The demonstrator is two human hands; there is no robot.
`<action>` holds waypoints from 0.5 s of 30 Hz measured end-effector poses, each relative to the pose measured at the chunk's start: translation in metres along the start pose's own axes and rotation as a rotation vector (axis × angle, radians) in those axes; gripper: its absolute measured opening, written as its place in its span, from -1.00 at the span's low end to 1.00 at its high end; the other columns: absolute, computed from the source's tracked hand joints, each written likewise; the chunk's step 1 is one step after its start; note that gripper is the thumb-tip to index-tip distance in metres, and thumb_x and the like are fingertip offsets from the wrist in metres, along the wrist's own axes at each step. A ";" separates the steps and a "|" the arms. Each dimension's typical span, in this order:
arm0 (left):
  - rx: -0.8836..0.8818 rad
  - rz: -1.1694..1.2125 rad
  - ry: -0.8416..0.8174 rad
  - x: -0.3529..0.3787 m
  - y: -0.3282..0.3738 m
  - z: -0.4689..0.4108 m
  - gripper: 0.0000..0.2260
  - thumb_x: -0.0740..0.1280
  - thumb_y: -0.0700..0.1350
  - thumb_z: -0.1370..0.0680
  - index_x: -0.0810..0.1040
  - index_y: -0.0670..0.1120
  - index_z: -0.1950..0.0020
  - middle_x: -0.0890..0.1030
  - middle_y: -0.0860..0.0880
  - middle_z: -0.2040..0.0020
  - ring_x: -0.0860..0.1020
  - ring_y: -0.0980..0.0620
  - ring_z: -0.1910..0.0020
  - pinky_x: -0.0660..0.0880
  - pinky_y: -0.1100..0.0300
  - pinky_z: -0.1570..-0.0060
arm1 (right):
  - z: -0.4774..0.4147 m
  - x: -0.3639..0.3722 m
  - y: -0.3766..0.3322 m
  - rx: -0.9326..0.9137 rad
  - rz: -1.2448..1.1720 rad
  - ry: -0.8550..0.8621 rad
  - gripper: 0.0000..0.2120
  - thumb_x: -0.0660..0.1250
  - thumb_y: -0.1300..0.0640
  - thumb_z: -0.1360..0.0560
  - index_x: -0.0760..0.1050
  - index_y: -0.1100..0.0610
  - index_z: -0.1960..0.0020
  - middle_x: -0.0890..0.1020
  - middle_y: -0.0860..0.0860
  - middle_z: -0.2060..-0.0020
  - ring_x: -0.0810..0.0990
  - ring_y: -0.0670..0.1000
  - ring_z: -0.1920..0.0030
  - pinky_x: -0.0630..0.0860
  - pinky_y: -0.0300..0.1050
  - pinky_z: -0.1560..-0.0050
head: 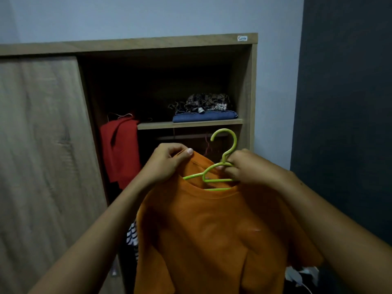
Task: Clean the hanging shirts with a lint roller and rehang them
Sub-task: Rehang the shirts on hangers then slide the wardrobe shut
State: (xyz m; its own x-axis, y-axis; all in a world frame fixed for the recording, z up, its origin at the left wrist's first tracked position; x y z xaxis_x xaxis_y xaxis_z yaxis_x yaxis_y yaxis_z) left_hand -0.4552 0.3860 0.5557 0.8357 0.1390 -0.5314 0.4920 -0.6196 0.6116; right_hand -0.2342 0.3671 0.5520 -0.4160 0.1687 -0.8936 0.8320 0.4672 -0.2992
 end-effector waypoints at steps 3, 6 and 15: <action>0.030 -0.073 0.022 -0.008 -0.003 -0.001 -0.79 0.31 0.05 -0.60 0.71 0.00 0.00 0.70 0.08 0.11 0.64 0.19 0.08 0.57 0.18 0.06 | 0.003 -0.016 -0.009 -0.063 -0.070 -0.124 -0.85 0.30 -0.06 -0.57 0.55 -0.15 0.18 0.60 -0.15 0.30 0.57 -0.29 0.29 0.45 -0.38 0.36; 0.054 -0.141 0.097 -0.019 -0.008 0.005 -0.73 0.23 0.08 -0.63 0.69 0.01 -0.08 0.70 0.11 0.07 0.61 0.29 0.11 0.53 0.22 0.11 | 0.003 -0.026 -0.002 -0.070 -0.142 -0.101 -0.78 0.31 -0.11 -0.54 0.63 -0.03 0.15 0.65 -0.02 0.28 0.56 -0.16 0.34 0.45 -0.31 0.36; 0.169 -0.414 -0.180 0.006 -0.030 0.016 -0.78 0.20 0.06 -0.64 0.46 0.05 0.18 0.49 0.09 0.31 0.50 0.12 0.32 0.34 0.23 0.36 | -0.008 -0.017 -0.003 -0.083 -0.168 0.082 -0.81 0.37 -0.08 -0.51 0.65 -0.01 0.18 0.65 0.03 0.33 0.62 -0.01 0.33 0.50 -0.18 0.35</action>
State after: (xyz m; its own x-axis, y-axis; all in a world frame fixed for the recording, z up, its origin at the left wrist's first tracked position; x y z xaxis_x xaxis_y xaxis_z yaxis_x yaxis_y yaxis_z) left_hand -0.4690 0.3931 0.5250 0.5148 0.2740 -0.8124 0.7156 -0.6591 0.2312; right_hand -0.2326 0.3696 0.5710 -0.5775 0.1512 -0.8022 0.7167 0.5643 -0.4096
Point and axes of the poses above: each hand's wrist, its own z-axis away from the middle knuckle, its own x-axis out of the palm, y = z × x, the point moved 3 cm from there along -z, towards the middle knuckle
